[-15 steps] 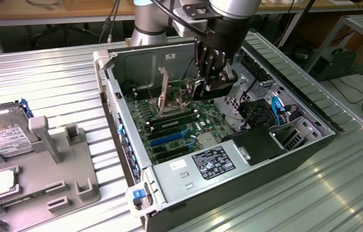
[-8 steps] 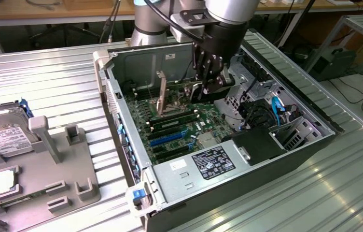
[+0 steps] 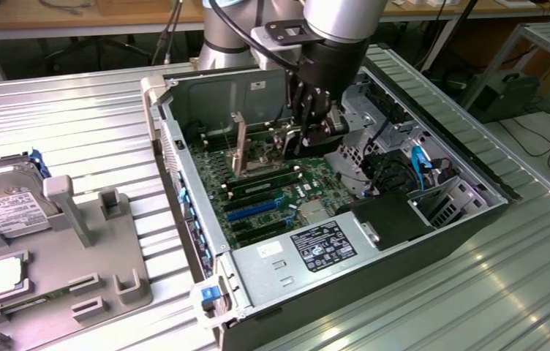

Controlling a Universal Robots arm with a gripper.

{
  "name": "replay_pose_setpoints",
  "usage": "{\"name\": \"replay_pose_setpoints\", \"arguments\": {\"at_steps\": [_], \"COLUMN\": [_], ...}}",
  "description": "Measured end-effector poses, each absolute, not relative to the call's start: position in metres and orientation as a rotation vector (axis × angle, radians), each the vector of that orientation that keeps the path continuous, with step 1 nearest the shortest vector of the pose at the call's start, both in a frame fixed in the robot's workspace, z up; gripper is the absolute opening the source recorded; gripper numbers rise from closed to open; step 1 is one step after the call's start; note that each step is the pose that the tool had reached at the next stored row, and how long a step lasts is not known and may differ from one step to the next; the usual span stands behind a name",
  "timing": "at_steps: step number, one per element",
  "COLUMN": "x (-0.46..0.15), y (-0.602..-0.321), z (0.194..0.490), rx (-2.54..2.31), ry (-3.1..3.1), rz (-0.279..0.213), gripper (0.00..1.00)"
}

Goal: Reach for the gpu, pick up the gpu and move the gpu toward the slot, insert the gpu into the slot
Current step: 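Insert the gpu into the slot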

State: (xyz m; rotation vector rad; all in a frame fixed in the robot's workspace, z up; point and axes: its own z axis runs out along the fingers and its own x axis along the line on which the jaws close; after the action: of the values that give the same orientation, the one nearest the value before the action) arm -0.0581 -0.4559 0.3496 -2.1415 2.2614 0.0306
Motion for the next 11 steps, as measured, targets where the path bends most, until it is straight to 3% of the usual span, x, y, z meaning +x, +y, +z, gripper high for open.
{"name": "replay_pose_setpoints", "arguments": {"at_steps": [11], "x": [-0.0621], "y": [-0.4557], "z": [0.3409], "rx": [-2.141], "ry": [2.261], "rz": [0.031], "gripper": [0.28]}}
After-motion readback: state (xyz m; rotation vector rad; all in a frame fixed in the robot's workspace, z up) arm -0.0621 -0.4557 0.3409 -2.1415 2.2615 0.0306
